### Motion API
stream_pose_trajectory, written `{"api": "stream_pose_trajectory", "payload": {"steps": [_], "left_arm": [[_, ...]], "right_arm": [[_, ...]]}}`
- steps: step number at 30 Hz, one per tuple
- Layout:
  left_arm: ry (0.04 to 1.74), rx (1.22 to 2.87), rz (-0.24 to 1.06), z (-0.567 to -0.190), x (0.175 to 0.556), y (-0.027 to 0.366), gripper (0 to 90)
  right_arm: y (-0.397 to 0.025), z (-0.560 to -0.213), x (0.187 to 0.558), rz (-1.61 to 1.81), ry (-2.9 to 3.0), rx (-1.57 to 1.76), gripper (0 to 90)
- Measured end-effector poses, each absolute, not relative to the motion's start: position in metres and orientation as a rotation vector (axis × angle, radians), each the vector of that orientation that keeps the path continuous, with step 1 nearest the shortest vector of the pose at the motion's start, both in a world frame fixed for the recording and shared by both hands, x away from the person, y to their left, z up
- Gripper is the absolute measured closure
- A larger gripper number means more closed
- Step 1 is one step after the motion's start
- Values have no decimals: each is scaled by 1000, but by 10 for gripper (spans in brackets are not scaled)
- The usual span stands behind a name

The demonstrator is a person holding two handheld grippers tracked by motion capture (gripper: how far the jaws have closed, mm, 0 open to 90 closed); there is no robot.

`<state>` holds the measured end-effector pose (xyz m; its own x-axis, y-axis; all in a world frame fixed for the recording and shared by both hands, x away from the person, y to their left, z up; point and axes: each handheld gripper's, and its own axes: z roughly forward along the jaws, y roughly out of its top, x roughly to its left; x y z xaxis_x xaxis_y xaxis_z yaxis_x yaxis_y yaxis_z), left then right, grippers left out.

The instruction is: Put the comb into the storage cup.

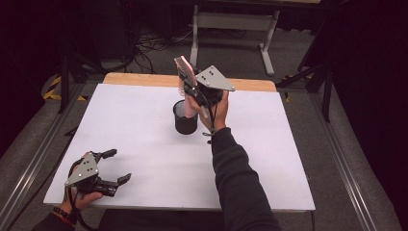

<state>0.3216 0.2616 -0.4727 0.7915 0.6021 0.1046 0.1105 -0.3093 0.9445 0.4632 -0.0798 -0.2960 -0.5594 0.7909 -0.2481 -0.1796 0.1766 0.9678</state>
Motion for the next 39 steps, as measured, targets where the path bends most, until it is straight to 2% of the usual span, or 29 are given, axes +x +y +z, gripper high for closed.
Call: {"api": "stream_pose_trajectory", "payload": {"steps": [22,39], "left_arm": [[530,1856,531,-474,321,259,75],[543,1856,521,-474,323,261,74]], "right_arm": [[-80,-342,461,1495,1701,668,648],[-86,-363,460,1510,1730,731,642]]}}
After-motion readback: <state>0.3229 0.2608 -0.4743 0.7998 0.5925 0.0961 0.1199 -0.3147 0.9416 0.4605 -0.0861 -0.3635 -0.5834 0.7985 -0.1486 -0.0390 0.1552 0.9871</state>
